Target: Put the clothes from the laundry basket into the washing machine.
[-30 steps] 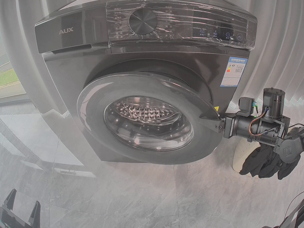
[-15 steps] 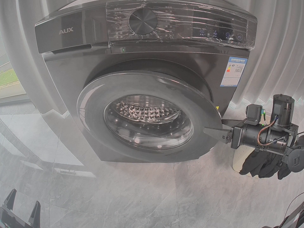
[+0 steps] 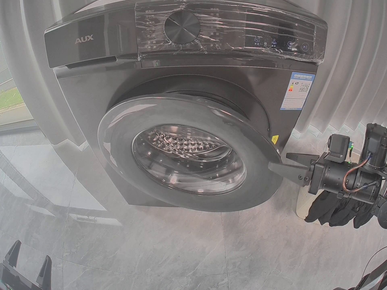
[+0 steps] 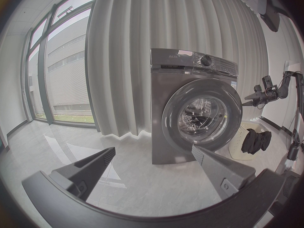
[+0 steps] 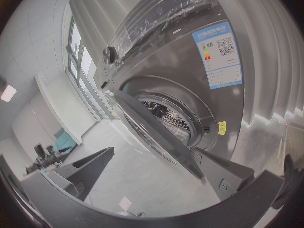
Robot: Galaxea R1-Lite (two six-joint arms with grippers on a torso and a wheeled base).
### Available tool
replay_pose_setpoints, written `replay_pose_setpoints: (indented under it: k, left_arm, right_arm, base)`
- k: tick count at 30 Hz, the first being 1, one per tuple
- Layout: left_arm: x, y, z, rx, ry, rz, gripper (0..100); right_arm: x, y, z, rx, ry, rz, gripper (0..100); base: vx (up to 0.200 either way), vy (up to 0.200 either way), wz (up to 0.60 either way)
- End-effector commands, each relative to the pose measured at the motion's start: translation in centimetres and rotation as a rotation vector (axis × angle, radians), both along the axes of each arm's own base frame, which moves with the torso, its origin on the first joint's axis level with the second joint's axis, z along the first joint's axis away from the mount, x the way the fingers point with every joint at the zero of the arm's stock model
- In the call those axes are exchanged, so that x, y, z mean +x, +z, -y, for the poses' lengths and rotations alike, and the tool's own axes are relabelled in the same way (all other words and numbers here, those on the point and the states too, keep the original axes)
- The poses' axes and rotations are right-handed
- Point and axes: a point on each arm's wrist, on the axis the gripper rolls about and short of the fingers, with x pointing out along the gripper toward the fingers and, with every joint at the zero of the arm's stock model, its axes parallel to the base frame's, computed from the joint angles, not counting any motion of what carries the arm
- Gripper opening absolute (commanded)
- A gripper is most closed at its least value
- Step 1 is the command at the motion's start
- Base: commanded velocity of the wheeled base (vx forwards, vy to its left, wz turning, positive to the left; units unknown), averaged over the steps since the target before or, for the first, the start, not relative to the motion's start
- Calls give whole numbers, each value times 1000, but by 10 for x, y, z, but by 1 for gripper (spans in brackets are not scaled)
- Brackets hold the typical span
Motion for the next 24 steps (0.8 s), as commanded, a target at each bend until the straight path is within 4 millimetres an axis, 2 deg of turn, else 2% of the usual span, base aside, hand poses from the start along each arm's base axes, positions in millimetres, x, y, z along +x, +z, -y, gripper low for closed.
replay_pose_setpoints:
  k: [1,4,9,14,20,24]
  left_arm:
    - [0,-5,0,0,0,0,100]
    - [0,-5,0,0,0,0,100]
    - [0,-5,0,0,1,0,100]
    - [0,-5,0,-2,1,0,100]
    - [0,-5,0,-2,1,0,100]
    - [0,-5,0,-2,1,0,100]
  right_arm:
    - [-15,31,9,127,20,41,100]
    - [-5,37,14,157,-23,36,100]
    - [31,17,22,115,-137,-22,100]
    - [48,4,19,84,-164,-57,100]
    - [56,-4,13,48,-159,-61,100]
    - [49,-9,5,14,-118,-56,100]
  base:
    - [0,0,0]
    - [0,0,0]
    - [0,0,0]
    - [0,0,0]
    - [0,0,0]
    - [0,0,0]
